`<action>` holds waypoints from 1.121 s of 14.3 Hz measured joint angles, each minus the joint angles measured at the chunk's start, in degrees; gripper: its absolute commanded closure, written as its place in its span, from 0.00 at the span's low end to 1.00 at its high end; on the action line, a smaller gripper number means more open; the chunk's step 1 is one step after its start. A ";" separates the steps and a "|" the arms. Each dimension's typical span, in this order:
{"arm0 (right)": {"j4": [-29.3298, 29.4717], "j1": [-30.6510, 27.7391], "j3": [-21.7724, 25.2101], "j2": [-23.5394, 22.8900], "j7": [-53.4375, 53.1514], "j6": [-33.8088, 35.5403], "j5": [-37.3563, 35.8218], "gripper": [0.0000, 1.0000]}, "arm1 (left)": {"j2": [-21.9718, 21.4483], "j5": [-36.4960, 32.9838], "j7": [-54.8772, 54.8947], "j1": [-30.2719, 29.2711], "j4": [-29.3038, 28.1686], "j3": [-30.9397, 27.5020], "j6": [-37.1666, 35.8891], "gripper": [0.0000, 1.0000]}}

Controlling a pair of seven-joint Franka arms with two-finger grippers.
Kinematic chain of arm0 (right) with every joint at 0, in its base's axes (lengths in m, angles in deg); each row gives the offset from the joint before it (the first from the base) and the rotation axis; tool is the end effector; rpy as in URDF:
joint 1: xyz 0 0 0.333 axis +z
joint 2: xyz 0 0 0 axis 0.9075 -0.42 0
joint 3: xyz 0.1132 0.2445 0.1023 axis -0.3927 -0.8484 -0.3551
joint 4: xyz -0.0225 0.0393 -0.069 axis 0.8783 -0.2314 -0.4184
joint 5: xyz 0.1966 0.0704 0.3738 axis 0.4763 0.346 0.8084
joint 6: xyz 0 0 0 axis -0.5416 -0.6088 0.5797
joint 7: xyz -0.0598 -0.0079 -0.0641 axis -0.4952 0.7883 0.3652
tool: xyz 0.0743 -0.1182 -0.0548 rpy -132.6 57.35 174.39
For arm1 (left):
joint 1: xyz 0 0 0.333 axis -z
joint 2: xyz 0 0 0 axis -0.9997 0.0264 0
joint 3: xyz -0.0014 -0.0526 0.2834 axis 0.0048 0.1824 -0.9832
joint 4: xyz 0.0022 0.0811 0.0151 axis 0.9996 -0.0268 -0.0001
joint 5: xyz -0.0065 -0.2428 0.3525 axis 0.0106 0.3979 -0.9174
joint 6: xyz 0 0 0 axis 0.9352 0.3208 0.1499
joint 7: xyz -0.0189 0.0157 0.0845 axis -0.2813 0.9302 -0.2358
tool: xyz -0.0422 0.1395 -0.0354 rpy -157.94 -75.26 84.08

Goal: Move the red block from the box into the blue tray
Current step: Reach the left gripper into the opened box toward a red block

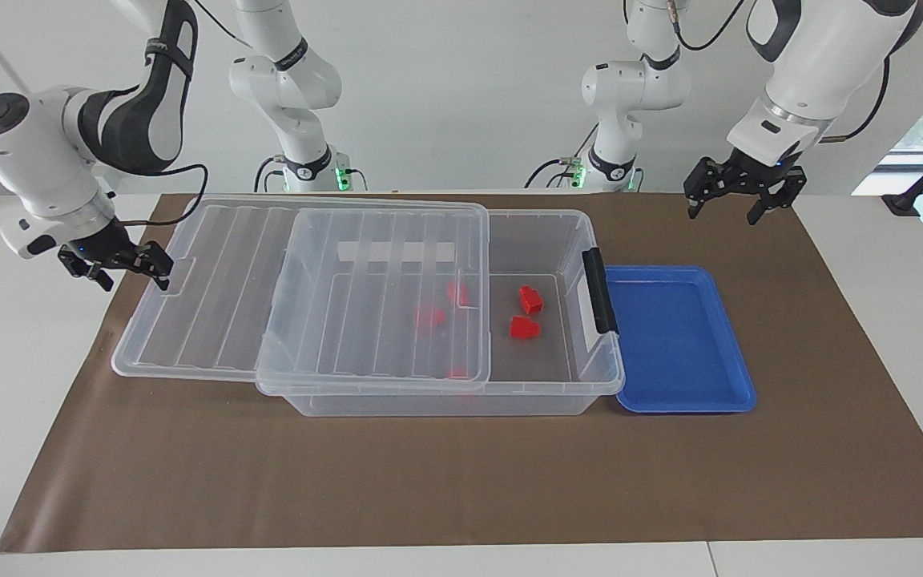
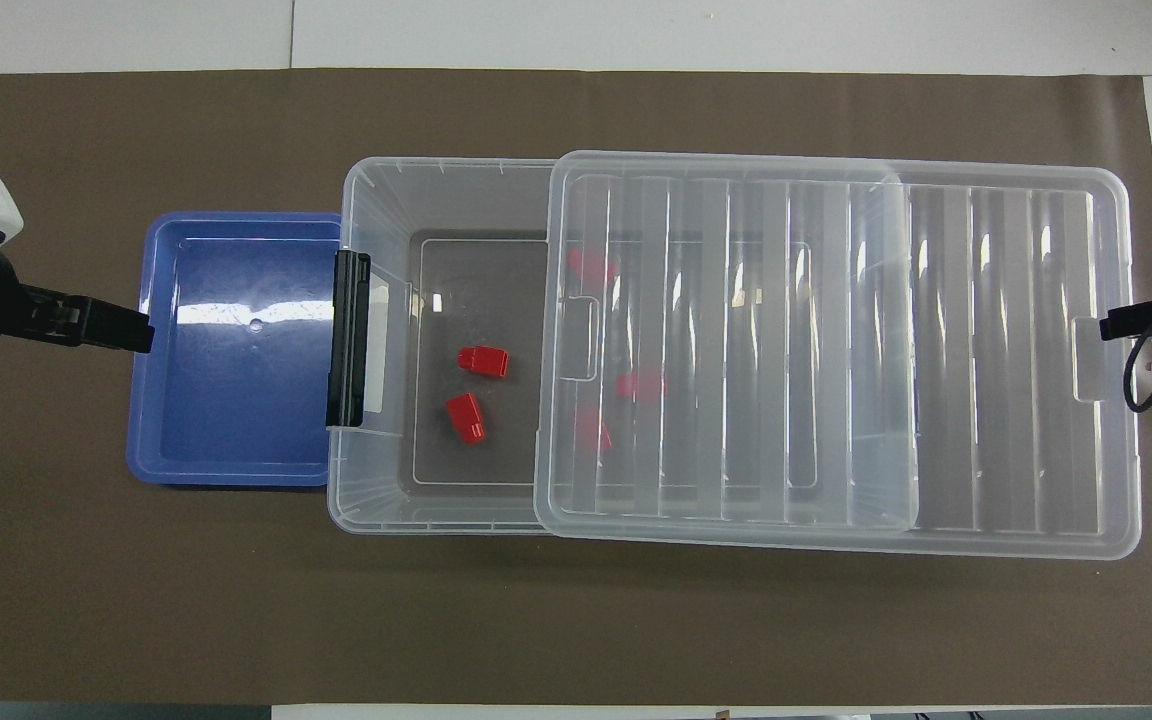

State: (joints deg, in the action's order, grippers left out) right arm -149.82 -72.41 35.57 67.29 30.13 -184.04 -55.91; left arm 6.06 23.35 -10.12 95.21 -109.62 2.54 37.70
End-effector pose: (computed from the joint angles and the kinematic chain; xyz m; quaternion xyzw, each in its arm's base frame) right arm 0.5803 -0.1708 0.3910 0.9998 0.0096 0.0098 0.0155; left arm 0.5621 -0.0957 0.5426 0.9929 -0.1187 -0.0023 0.0088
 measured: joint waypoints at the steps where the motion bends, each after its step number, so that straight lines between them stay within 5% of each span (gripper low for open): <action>1: 1.32 0.02 -0.61 0.00 -0.31 1.41 0.00 0.00 | -0.08 0.01 -0.71 1.25 -0.11 0.03 0.22 0.00; 10: 15.81 1.41 -5.59 2.56 -8.26 26.36 0.00 0.00 | -0.13 0.01 -12.81 17.77 -5.55 0.44 10.34 0.00; 16: 19.54 2.07 -10.25 4.46 -14.54 35.82 -0.02 0.00 | 1.83 0.01 -13.22 20.89 -14.44 0.46 19.88 0.00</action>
State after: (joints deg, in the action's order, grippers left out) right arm -130.28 -70.35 25.32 71.75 15.59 -148.22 -55.94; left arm 7.89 23.35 -23.33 116.10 -124.06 3.00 57.58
